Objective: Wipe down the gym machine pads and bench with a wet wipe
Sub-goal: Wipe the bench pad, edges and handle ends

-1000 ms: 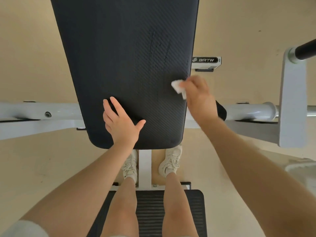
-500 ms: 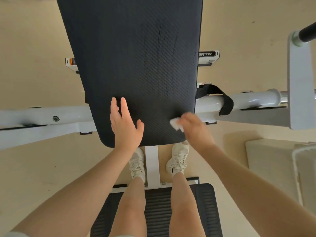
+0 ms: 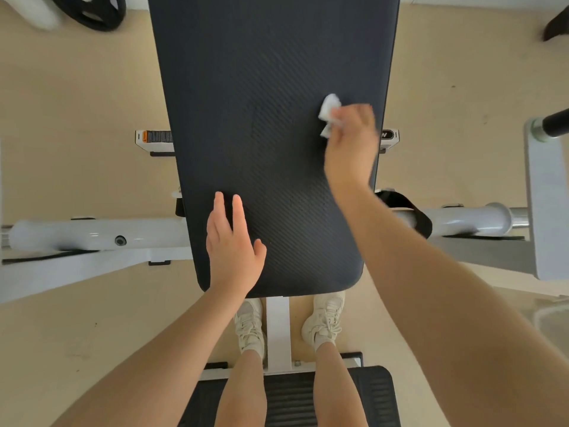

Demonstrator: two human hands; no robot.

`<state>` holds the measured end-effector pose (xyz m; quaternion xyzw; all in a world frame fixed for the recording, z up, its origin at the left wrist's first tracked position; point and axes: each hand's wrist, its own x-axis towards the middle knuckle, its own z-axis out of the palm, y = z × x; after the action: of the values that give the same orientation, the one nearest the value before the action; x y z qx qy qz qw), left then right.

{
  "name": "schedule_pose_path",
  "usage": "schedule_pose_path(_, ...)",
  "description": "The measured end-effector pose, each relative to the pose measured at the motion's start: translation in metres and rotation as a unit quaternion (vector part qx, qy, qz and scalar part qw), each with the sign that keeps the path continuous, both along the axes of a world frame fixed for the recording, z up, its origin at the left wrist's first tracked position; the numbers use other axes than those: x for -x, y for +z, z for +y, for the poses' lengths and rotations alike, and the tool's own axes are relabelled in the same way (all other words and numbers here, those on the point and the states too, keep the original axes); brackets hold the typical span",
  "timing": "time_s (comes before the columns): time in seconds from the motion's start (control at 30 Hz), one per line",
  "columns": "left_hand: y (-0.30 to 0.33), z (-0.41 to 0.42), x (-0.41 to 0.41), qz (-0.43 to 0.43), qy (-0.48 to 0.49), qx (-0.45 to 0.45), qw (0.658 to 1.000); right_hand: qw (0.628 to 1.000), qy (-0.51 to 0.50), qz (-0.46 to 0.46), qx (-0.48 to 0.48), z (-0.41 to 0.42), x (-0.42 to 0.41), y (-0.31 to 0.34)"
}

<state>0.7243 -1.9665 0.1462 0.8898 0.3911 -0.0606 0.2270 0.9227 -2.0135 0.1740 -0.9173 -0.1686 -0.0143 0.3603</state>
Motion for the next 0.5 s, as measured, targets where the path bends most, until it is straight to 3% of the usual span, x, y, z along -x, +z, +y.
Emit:
schedule_pose_path(0.07, -0.001, 0.001, 0.003, 0.009, -0.012, -0.002, 1.000, 0.993, 0.098, -0.059, 0.017, 0.009, 0.030, -0.012)
schedule_pose_path(0.2, 0.002, 0.005, 0.005, 0.015, -0.014, 0.015, 1.000, 0.959, 0.274, 0.009, 0.067, 0.012, 0.073, -0.018)
schedule_pose_path(0.37, 0.004, 0.010, 0.006, -0.032, 0.009, 0.048, 0.998, 0.999, 0.050, 0.004, -0.011, 0.007, 0.009, 0.009)
schedule_pose_path(0.5, 0.001, 0.008, 0.008, -0.088, 0.023, 0.054, 0.994, 0.998, 0.024, -0.035, 0.055, 0.013, -0.004, 0.007)
